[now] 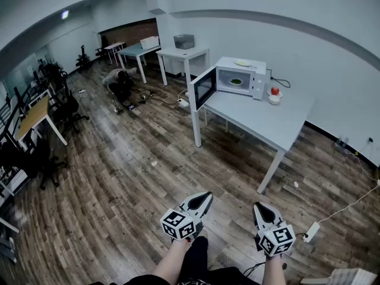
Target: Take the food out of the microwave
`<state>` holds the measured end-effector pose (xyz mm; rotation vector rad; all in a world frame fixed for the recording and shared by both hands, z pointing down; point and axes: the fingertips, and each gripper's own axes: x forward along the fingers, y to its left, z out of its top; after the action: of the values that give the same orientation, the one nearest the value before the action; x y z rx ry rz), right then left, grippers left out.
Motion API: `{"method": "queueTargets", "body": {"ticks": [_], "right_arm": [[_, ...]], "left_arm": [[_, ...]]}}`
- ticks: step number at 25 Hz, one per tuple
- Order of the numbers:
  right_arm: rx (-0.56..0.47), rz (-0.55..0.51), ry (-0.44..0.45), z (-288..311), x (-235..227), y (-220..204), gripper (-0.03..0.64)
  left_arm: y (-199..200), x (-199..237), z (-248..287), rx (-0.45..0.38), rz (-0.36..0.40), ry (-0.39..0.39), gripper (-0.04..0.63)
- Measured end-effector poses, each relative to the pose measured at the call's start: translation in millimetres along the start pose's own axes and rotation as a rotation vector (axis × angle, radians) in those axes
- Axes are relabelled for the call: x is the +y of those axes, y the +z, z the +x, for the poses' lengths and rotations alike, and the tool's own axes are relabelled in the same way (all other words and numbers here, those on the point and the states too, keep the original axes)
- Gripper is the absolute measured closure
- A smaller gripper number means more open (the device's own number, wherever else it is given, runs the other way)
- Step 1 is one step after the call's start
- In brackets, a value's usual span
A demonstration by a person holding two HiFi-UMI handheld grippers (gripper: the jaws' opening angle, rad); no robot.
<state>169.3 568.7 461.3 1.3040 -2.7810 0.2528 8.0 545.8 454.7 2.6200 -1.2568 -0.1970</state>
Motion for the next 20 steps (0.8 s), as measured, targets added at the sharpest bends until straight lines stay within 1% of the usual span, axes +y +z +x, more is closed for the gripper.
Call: {"method": "queueTargets", "body": {"ticks": [8, 13, 20], "right_arm": [[0.017, -0.005, -0.020, 80, -44, 9, 0.577], [0.003, 0.010, -0.057, 131, -73, 23, 0.577], [0.020, 0.042, -0.096, 195, -102, 24, 0.577]], "left_arm": [[9, 65, 69, 0.018, 0.012, -0.037, 0.584], [24, 112, 111, 0.021, -0.006, -0.053, 0.584], [27, 170, 158, 0.066, -0.014, -0.086, 0.584]]}}
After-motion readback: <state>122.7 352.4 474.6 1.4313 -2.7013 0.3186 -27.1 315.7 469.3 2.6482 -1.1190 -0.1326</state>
